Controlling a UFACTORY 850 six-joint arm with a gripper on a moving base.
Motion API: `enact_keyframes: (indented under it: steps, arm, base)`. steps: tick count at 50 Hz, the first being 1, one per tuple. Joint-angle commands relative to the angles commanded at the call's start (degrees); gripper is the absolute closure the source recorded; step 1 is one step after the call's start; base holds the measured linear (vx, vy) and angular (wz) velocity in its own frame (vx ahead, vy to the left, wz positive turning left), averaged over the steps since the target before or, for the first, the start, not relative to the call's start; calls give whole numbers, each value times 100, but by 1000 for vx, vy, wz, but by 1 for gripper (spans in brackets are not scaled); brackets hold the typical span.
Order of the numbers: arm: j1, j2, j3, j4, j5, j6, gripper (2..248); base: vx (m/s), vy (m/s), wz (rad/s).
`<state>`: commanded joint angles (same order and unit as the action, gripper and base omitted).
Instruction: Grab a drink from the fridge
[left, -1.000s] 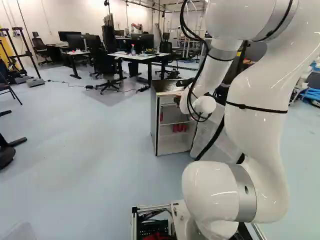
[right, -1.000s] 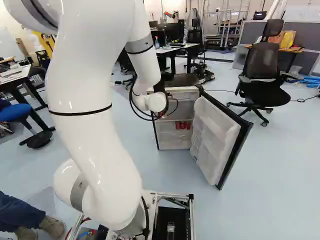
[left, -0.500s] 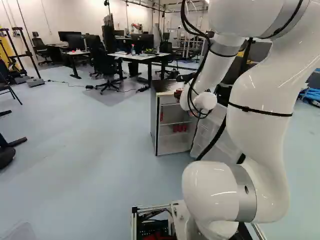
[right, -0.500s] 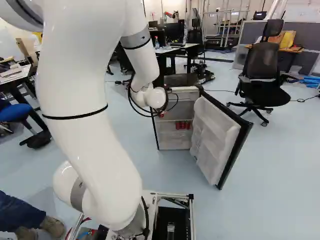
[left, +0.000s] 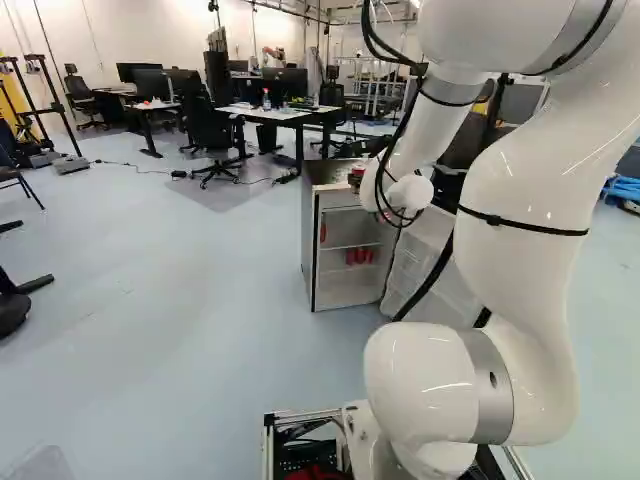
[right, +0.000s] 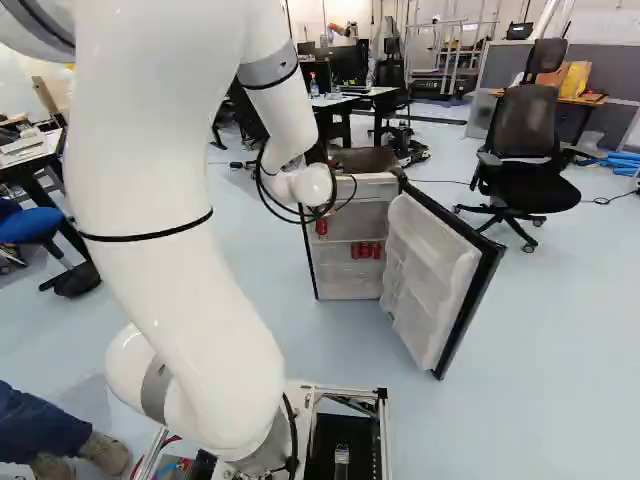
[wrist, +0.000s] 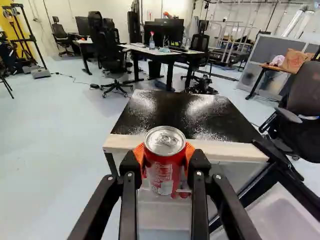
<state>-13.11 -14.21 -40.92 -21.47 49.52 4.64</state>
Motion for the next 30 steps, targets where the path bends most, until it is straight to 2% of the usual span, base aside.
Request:
enact_keyframes:
  steps: [21,30]
  arm:
    - [53,-133,-456,0,0,0,152]
    - [76,-317,-673,0,0,0,152]
  base:
    - [0,0,0]
    - [0,0,0]
